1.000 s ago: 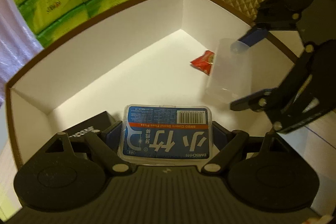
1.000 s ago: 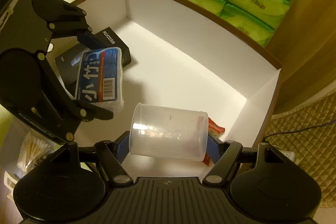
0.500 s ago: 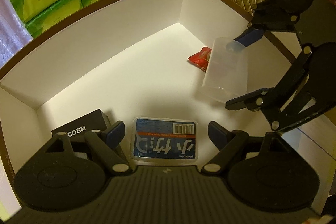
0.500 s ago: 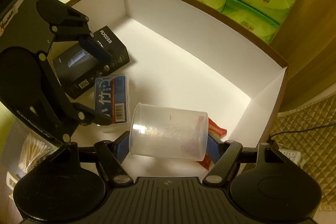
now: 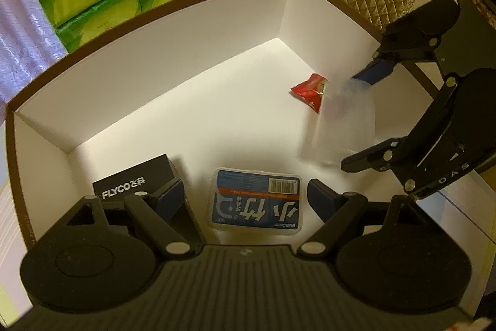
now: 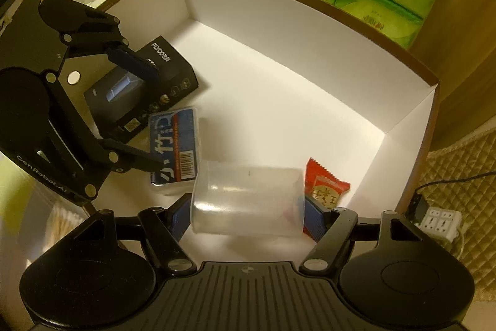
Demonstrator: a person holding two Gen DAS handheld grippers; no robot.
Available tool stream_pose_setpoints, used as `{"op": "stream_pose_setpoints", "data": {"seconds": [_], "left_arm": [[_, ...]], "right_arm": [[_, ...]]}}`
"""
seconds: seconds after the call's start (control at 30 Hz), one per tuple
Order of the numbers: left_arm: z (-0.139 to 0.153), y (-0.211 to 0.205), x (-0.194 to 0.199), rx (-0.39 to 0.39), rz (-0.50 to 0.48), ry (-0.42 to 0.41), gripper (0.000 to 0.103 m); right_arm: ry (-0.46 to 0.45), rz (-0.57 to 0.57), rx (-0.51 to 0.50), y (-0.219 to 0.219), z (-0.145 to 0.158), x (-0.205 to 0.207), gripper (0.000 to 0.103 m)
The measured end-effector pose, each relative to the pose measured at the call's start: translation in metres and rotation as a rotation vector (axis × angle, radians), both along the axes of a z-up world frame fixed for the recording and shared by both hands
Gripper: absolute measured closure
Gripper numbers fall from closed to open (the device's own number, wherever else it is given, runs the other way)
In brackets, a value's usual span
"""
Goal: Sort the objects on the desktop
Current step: 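Open left tool to drop floss case while right tool drops the cup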
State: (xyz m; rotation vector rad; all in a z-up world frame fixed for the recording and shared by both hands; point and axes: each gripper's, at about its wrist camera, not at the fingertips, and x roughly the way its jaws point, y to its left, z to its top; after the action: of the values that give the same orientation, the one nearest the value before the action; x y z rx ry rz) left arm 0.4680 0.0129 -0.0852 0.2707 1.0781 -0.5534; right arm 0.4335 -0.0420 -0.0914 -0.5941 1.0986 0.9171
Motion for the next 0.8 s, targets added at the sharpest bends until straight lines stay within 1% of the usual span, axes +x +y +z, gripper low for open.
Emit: {"op": "stream_pose_setpoints", "data": {"seconds": [0.1, 0.23, 0.37, 0.53, 0.7, 0.8], "left_arm": [[0.003, 0.003, -0.002, 0.000, 0.015, -0.002, 0.019], [0.006, 0.007, -0.004, 0.006, 0.034, -0.005, 0.017], [0.009, 0.009, -0.006, 0.013, 0.058, -0.008, 0.015], [0.017, 0.010, -0.012, 0.015, 0.081, -0.017, 0.012], [0.028, 0.010, -0.019, 0.018, 0.104, -0.038, 0.011], [0.036, 0.012, -0.025, 0.012, 0.125, -0.051, 0.010]], "right_arm": [[0.004, -0.008, 0.006, -0.002, 0.002, -0.001, 0.031], [-0.001, -0.015, 0.012, -0.004, 0.005, -0.003, 0.024], [-0.004, -0.024, 0.028, -0.007, 0.010, -0.007, 0.020], [-0.018, -0.027, 0.044, -0.008, 0.015, -0.015, 0.010], [-0.035, -0.053, 0.062, -0.010, 0.022, -0.021, 0.002], [-0.049, -0.085, 0.080, -0.014, 0.029, -0.025, 0.002]]}}
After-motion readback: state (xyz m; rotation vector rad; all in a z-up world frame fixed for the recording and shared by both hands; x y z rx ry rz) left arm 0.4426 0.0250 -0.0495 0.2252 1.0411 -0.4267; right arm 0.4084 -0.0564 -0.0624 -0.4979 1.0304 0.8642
